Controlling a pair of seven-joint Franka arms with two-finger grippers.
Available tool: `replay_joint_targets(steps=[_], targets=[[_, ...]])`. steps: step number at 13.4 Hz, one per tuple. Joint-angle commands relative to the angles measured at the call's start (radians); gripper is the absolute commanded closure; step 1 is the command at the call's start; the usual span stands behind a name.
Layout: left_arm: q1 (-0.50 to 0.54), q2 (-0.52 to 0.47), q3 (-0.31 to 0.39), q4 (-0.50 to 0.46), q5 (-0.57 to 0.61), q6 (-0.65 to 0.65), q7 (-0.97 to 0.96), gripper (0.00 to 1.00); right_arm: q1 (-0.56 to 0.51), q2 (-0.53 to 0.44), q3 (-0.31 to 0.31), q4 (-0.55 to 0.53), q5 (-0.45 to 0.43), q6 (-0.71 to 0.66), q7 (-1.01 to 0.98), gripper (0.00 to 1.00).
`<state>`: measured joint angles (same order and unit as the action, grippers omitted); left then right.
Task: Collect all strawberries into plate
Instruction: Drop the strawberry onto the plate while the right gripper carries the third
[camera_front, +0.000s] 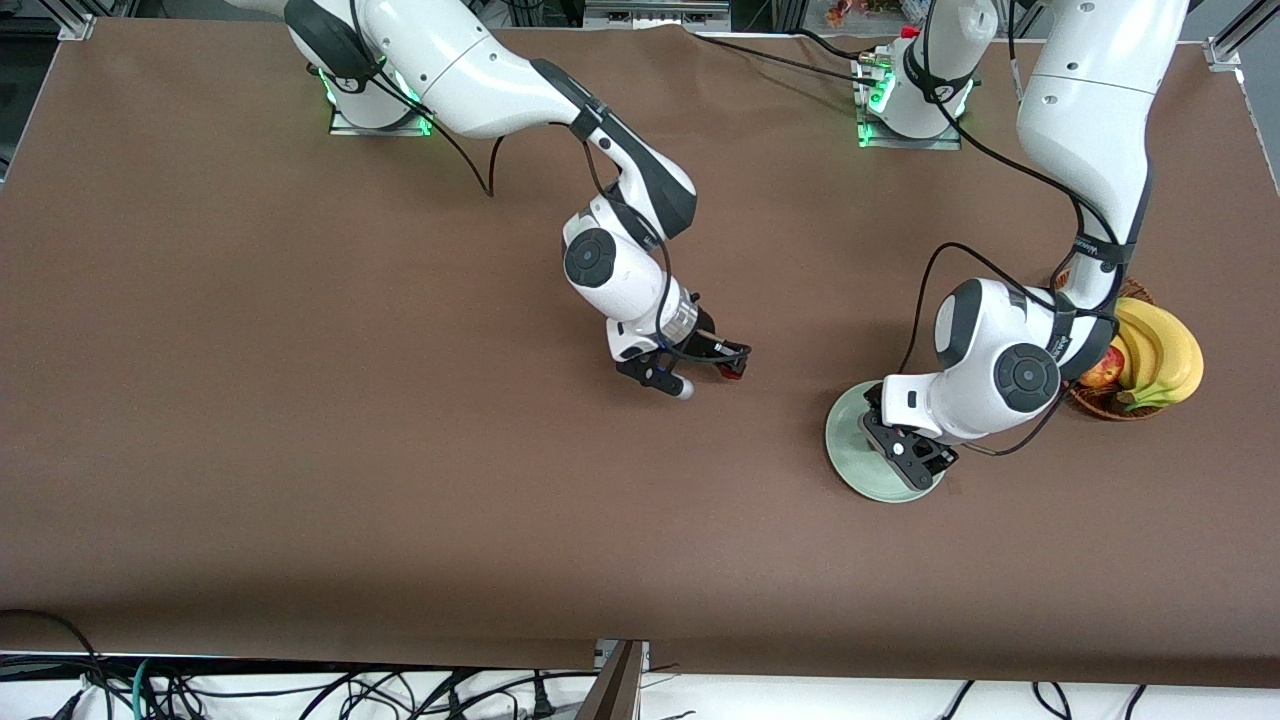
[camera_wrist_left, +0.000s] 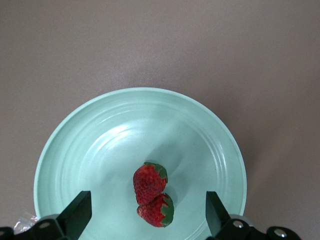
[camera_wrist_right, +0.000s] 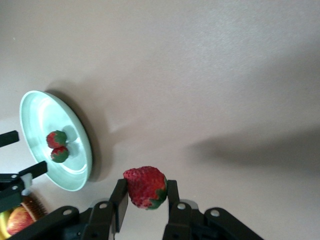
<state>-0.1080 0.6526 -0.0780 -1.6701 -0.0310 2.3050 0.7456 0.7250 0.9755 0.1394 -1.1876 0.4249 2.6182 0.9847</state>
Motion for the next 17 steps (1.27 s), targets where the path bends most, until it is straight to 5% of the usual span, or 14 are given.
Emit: replay_joint_targets(steps=[1, 3, 5, 8, 17], targets=[[0.001, -0.025, 0.0, -0.01, -0.027, -0.018, 0.024, 0.0, -0.009, 0.022, 0.012, 0.037, 0.017, 0.005, 0.011, 0.82], [0.001, -0.025, 0.0, -0.01, -0.027, -0.022, 0.024, 0.0, -0.007, 0.023, 0.012, 0.036, 0.017, 0.005, 0.012, 0.81], [-0.002, -0.04, -0.006, -0.008, -0.027, -0.048, 0.014, 0.0, 0.007, 0.023, 0.011, 0.034, 0.012, 0.006, 0.025, 0.0], [-0.004, -0.083, -0.048, -0.002, -0.11, -0.137, -0.142, 0.0, 0.007, 0.023, 0.008, 0.034, 0.009, 0.006, 0.025, 0.0], [-0.035, -0.083, -0.092, -0.005, -0.127, -0.134, -0.354, 0.0, 0.001, 0.012, -0.015, 0.032, -0.018, -0.009, 0.006, 0.0]])
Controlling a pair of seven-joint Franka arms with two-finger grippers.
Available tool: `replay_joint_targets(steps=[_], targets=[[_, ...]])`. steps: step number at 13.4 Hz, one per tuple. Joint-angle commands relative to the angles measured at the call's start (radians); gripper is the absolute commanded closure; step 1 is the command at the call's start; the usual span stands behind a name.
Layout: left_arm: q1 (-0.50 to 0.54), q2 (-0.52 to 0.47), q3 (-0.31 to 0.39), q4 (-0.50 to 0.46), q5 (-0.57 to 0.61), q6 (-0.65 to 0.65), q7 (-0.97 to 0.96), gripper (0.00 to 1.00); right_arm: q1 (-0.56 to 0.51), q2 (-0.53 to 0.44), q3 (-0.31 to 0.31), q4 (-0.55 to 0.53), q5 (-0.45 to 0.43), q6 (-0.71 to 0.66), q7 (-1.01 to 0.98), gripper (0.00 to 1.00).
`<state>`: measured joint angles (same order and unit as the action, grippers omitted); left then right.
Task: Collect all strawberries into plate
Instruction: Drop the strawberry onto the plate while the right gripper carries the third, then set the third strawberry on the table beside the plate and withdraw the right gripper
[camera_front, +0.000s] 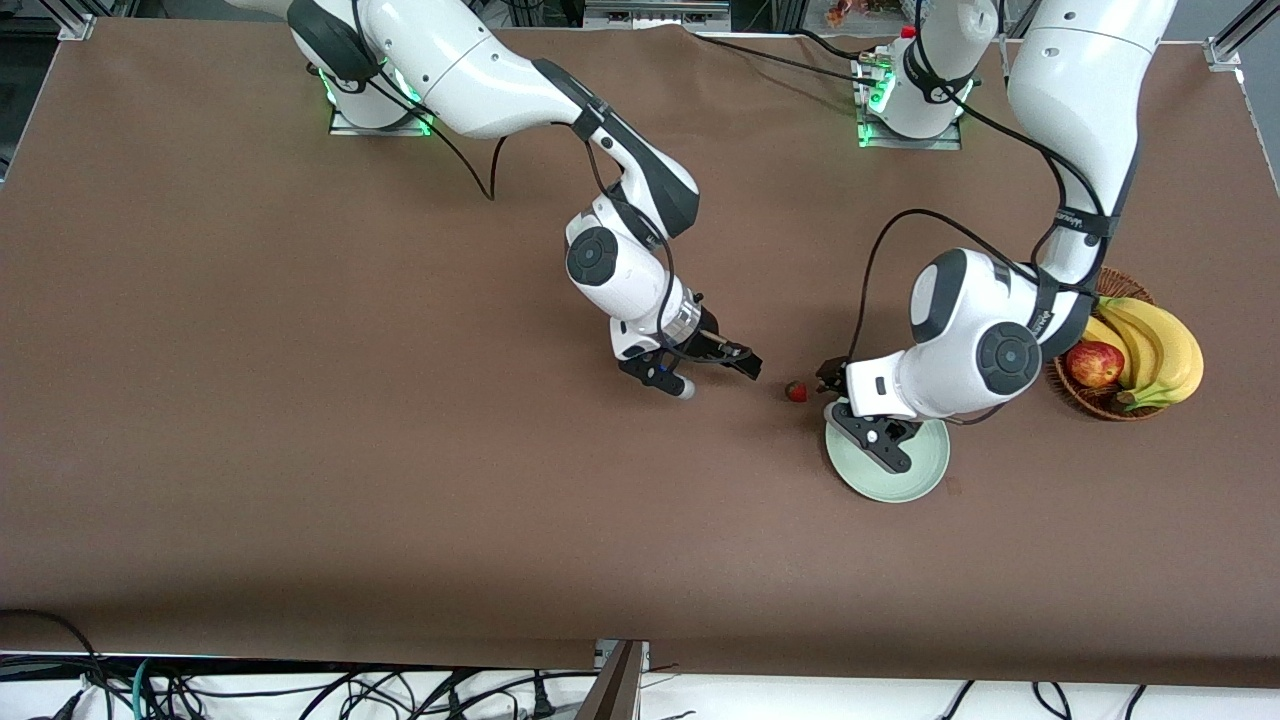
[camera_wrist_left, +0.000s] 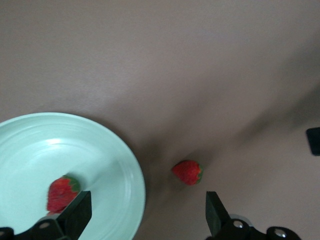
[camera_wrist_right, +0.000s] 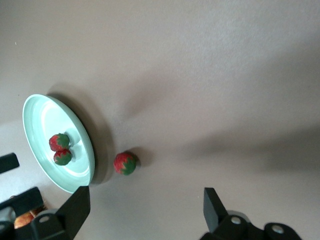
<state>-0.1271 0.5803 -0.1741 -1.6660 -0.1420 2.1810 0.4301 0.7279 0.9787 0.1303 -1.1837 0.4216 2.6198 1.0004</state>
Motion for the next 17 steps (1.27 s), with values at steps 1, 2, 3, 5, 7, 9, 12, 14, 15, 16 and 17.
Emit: replay_joint_targets(steps=[1, 2, 3, 5, 7, 9, 12, 14, 15, 16, 17], targets=[[-0.017, -0.013, 0.004, -0.017, -0.014, -0.01, -0.047, 0.0, -0.01, -0.001, -0.026, 0.03, -0.079, -0.045, -0.017, 0.0], [-0.016, -0.017, 0.004, -0.024, -0.014, -0.01, -0.057, 0.0, -0.036, -0.021, -0.041, 0.033, -0.14, -0.131, -0.038, 0.0], [-0.016, -0.022, 0.004, -0.044, -0.014, -0.009, -0.079, 0.0, -0.069, -0.028, -0.037, 0.035, -0.164, -0.192, -0.087, 0.0], [-0.025, -0.034, 0.002, -0.084, -0.014, 0.023, -0.155, 0.0, -0.131, -0.09, -0.041, 0.026, -0.158, -0.286, -0.234, 0.0], [-0.058, -0.057, 0.002, -0.18, -0.013, 0.15, -0.209, 0.0, -0.192, -0.161, -0.047, 0.026, -0.164, -0.464, -0.36, 0.0], [-0.062, -0.069, 0.001, -0.277, -0.011, 0.313, -0.214, 0.0, -0.254, -0.259, -0.081, 0.006, -0.164, -0.638, -0.483, 0.0], [-0.095, -0.057, -0.002, -0.316, -0.01, 0.416, -0.214, 0.0, -0.312, -0.438, -0.181, -0.06, -0.159, -0.861, -0.701, 0.0], [-0.109, -0.048, -0.001, -0.316, -0.01, 0.433, -0.212, 0.0, -0.314, -0.53, -0.257, -0.074, -0.162, -0.995, -0.747, 0.0], [-0.111, -0.042, -0.001, -0.316, -0.01, 0.434, -0.212, 0.0, -0.314, -0.567, -0.279, -0.076, -0.17, -1.045, -0.75, 0.0], [-0.111, -0.034, -0.001, -0.316, -0.01, 0.445, -0.212, 0.0, -0.314, -0.595, -0.296, -0.085, -0.176, -1.073, -0.766, 0.0], [-0.111, -0.025, -0.001, -0.317, -0.01, 0.46, -0.212, 0.0, -0.312, -0.63, -0.308, -0.114, -0.181, -1.08, -0.789, 0.0]])
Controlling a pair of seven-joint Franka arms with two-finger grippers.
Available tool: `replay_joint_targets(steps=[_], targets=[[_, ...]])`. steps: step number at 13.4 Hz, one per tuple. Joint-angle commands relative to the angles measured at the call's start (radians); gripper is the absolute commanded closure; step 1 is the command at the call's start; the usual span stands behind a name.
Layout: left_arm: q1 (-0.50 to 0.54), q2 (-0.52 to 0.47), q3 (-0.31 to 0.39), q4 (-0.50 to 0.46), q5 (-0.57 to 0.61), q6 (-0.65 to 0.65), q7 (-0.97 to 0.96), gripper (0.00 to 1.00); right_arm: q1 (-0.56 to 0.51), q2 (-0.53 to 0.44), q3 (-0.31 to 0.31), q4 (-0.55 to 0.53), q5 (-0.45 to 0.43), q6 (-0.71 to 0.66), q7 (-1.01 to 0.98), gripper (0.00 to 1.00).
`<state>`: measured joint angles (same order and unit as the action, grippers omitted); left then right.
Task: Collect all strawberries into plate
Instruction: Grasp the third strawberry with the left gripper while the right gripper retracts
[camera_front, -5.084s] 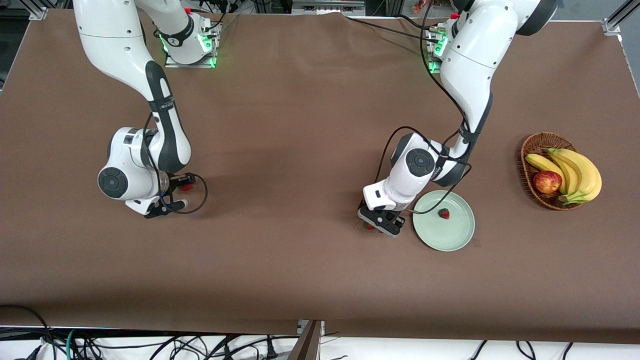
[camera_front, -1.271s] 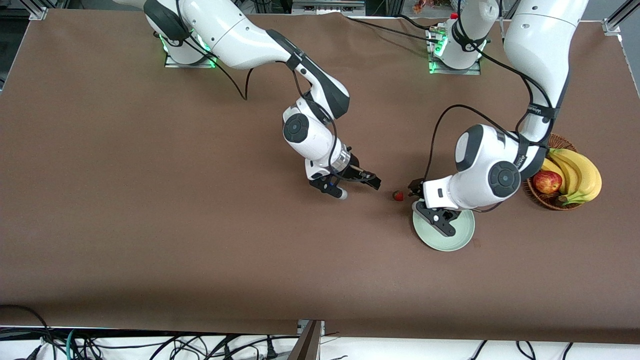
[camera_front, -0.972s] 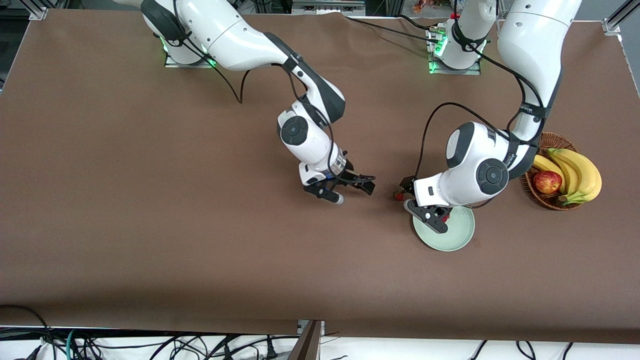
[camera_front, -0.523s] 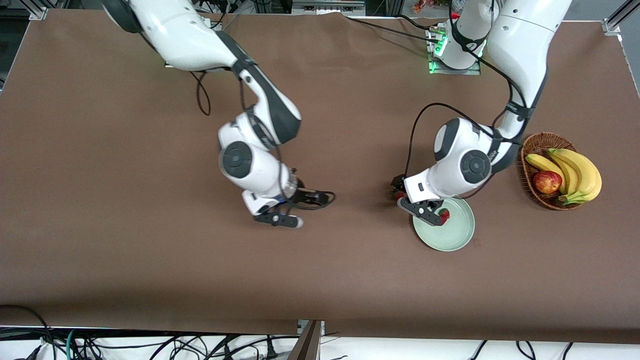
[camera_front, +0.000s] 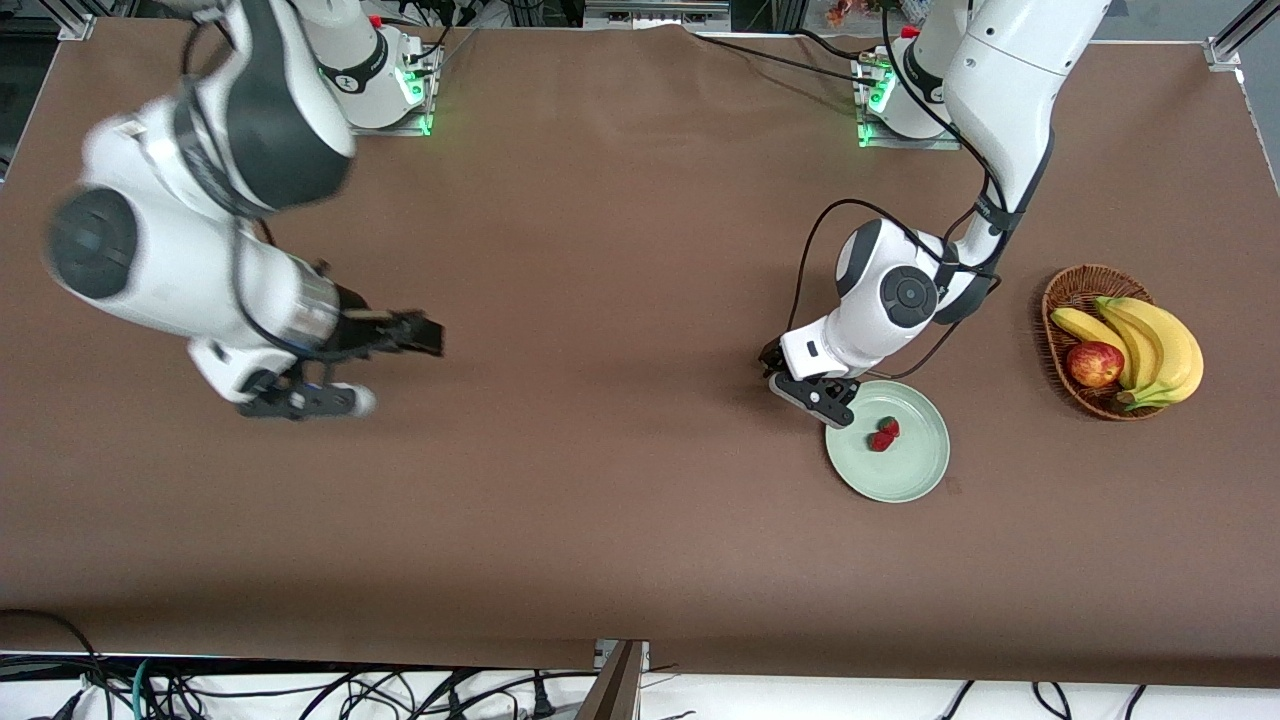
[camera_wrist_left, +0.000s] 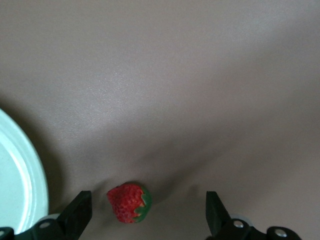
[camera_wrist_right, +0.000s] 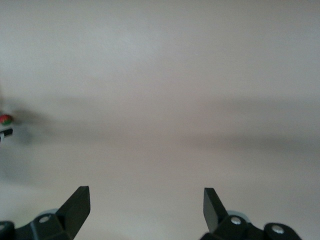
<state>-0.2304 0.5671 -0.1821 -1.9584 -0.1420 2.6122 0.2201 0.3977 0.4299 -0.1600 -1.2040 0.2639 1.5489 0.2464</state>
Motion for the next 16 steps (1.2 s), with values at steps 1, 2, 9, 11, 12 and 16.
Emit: replay_joint_targets(steps=[1, 2, 9, 11, 12, 16], targets=[[-0.006, -0.004, 0.009, -0.025, -0.005, 0.037, 0.004, 0.0, 0.018, -0.12, -0.023, -0.127, -0.028, -0.004, -0.053, 0.0], [-0.001, 0.003, 0.01, -0.025, 0.025, 0.048, 0.011, 0.03, 0.018, -0.146, -0.024, -0.158, -0.031, -0.003, -0.073, 0.0], [0.013, 0.016, 0.01, -0.025, 0.073, 0.055, 0.015, 0.92, -0.141, -0.405, 0.138, -0.494, -0.15, 0.096, -0.117, 0.0], [0.013, 0.007, 0.009, -0.017, 0.073, 0.049, 0.007, 0.92, -0.16, -0.396, 0.145, -0.476, -0.163, 0.094, -0.174, 0.0], [0.013, -0.012, 0.009, -0.011, 0.073, 0.031, 0.002, 0.92, -0.16, -0.398, 0.142, -0.471, -0.176, 0.091, -0.171, 0.0], [0.055, -0.069, 0.018, 0.108, 0.076, -0.293, 0.008, 0.86, -0.16, -0.401, 0.14, -0.442, -0.282, 0.085, -0.185, 0.0]])
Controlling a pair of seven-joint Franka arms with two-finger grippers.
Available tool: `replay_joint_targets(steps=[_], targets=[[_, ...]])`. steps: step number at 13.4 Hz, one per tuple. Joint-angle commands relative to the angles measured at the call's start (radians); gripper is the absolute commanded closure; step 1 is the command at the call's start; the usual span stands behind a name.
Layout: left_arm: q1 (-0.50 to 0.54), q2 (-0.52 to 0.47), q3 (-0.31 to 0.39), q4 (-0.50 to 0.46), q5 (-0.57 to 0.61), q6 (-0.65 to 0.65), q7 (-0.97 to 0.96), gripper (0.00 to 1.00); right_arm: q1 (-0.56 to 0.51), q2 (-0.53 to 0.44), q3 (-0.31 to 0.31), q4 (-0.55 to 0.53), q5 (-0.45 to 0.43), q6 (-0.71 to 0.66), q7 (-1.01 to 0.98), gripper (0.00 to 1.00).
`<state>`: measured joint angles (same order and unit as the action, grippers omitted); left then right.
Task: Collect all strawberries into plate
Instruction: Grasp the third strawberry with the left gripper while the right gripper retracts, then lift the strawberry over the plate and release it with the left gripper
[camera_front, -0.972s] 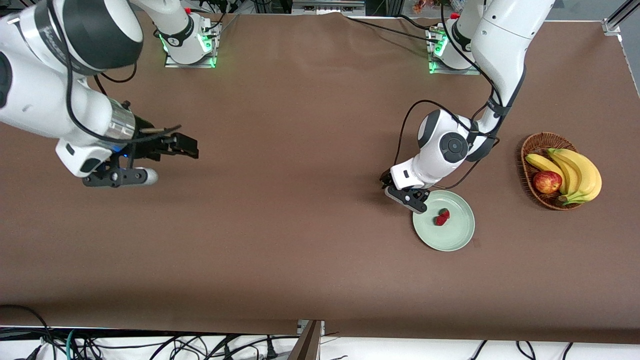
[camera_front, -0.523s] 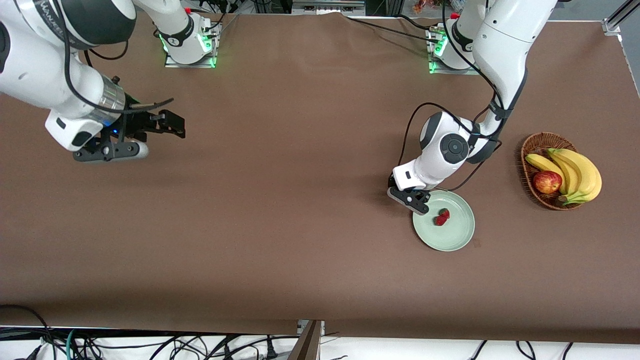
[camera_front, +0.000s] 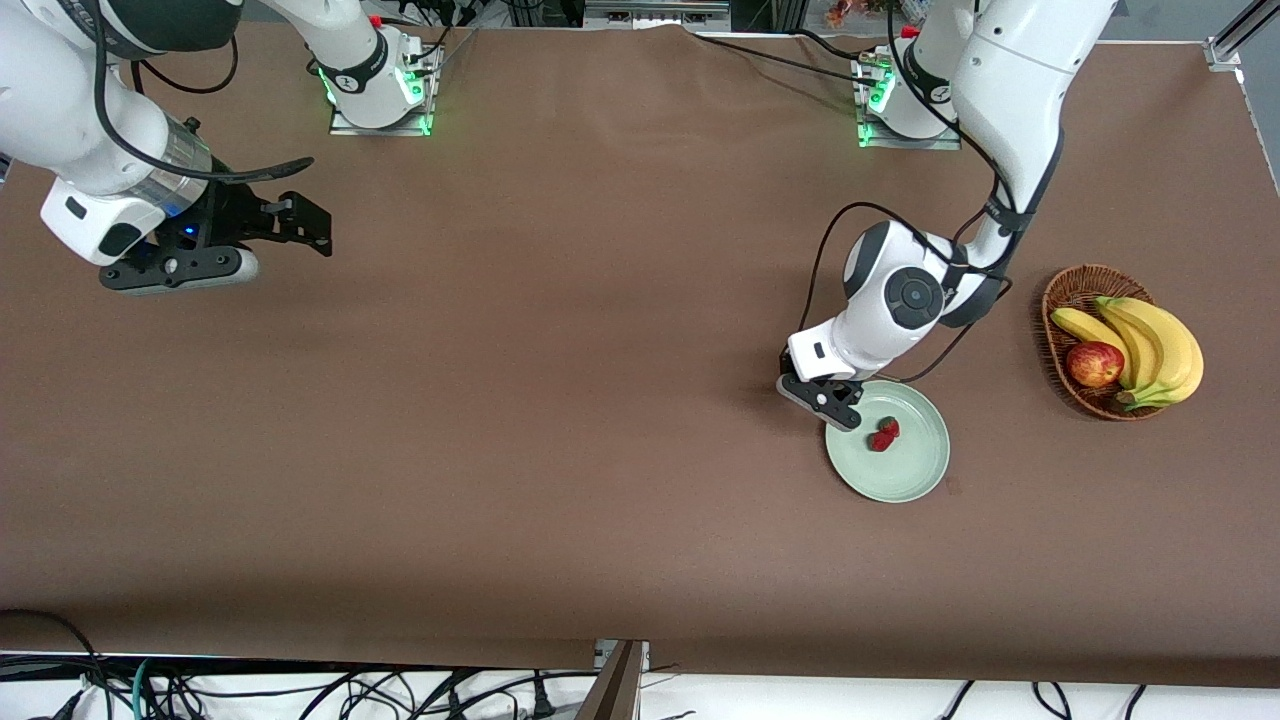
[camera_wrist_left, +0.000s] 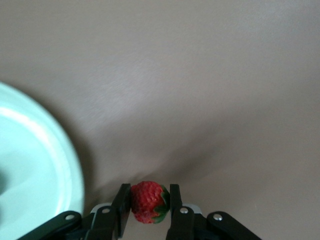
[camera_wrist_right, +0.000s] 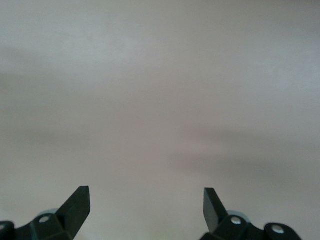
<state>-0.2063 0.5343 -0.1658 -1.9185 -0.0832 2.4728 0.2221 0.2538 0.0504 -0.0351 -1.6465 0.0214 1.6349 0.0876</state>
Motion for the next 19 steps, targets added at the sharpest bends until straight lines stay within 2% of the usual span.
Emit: replay_joint_targets(steps=[1, 3, 4, 6, 7, 8, 9, 11, 12, 15, 17, 19], targets=[[0.034, -0.033, 0.005, 0.122, 0.031, -0.246, 0.009, 0.85, -0.018, -0.021, -0.003, 0.005, -0.041, -0.018, -0.028, 0.0], [0.042, -0.028, 0.014, 0.206, 0.158, -0.351, 0.016, 0.83, -0.019, -0.011, -0.006, 0.057, -0.037, -0.064, -0.038, 0.0], [0.054, -0.025, 0.014, 0.216, 0.222, -0.354, 0.058, 0.81, -0.021, -0.011, -0.011, 0.068, -0.029, -0.093, -0.038, 0.0], [0.077, 0.018, 0.012, 0.239, 0.238, -0.331, 0.184, 0.8, -0.022, -0.003, -0.011, 0.074, -0.029, -0.095, -0.038, 0.0], [0.077, 0.023, 0.012, 0.24, 0.237, -0.328, 0.193, 0.62, -0.022, -0.003, -0.011, 0.085, -0.028, -0.092, -0.037, 0.0], [0.077, 0.027, 0.012, 0.242, 0.234, -0.328, 0.194, 0.25, -0.027, 0.003, -0.012, 0.099, -0.021, -0.093, -0.038, 0.0], [0.079, 0.027, 0.012, 0.242, 0.231, -0.33, 0.195, 0.0, -0.034, 0.012, -0.02, 0.123, 0.004, -0.09, -0.038, 0.0], [0.079, 0.027, 0.012, 0.242, 0.231, -0.331, 0.191, 0.0, -0.054, 0.019, -0.055, 0.145, 0.089, -0.093, -0.048, 0.0], [0.079, 0.027, 0.011, 0.242, 0.231, -0.331, 0.191, 0.0, -0.051, 0.019, -0.055, 0.145, 0.092, -0.098, -0.074, 0.0], [0.08, 0.026, 0.011, 0.242, 0.231, -0.334, 0.194, 0.0, -0.03, 0.042, -0.043, 0.142, -0.003, -0.104, -0.074, 0.0], [0.084, 0.006, 0.008, 0.242, 0.231, -0.353, 0.178, 0.0, -0.039, 0.043, -0.048, 0.136, -0.009, -0.106, -0.083, 0.0], [0.084, -0.04, 0.006, 0.272, 0.226, -0.483, 0.122, 0.0, -0.042, 0.043, -0.051, 0.136, -0.011, -0.096, -0.085, 0.0]])
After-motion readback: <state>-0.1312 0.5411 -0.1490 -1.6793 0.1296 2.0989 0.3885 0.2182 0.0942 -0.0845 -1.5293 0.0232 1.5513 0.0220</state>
